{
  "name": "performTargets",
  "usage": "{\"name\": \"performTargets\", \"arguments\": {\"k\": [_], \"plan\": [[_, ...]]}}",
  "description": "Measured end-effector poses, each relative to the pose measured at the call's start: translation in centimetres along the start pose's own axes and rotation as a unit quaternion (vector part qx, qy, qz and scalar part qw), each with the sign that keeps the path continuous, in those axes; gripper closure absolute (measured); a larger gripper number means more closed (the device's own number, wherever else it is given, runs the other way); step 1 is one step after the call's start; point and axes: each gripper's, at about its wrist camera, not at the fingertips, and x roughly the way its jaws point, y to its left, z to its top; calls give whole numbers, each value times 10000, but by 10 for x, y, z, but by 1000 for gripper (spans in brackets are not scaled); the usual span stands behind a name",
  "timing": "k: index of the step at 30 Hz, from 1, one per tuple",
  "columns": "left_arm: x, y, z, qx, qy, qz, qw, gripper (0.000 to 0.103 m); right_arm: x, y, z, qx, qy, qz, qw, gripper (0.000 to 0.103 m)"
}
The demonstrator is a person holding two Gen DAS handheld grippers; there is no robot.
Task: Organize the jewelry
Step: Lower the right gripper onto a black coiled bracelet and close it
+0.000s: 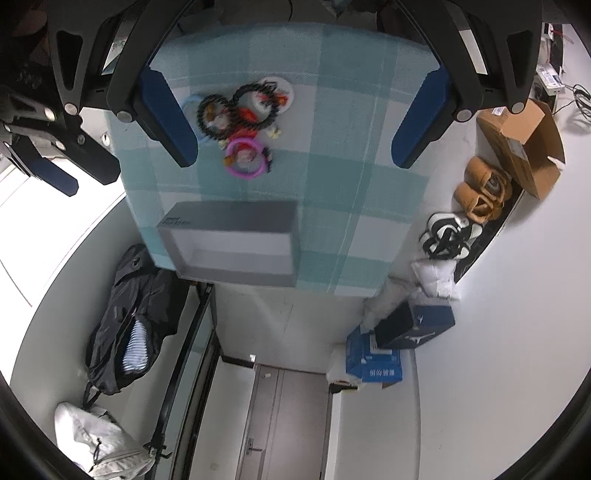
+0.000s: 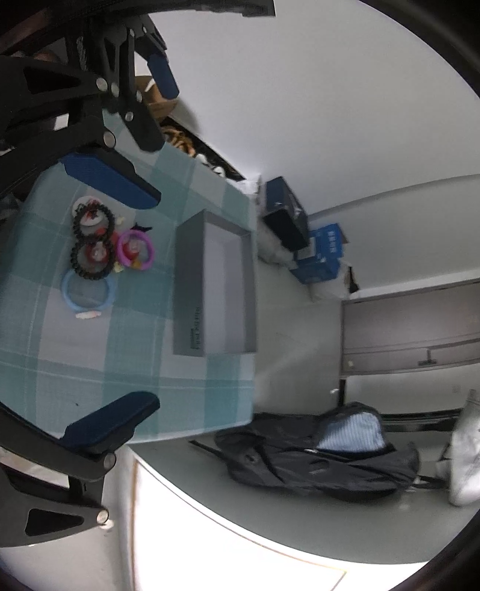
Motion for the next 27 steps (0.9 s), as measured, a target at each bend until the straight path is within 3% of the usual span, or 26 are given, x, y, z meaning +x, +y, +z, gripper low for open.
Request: {"name": "performTargets", "arguments": {"k": [4, 8, 13, 27], "plan": [[10, 16, -6, -139, 274, -91, 9995, 1, 21, 0, -9, 18, 445, 116, 9989, 12], [21, 33, -10, -399, 563, -188, 9974, 1, 52, 3, -23, -16, 1063, 296, 9939, 26], [30, 44, -10, -555, 786, -207, 9952, 1, 78, 14, -38, -181, 1592, 563, 9855, 31], [51, 64, -19, -793, 1315, -310, 9876, 1, 109, 35, -46, -612, 2101, 740, 9729, 41]]}}
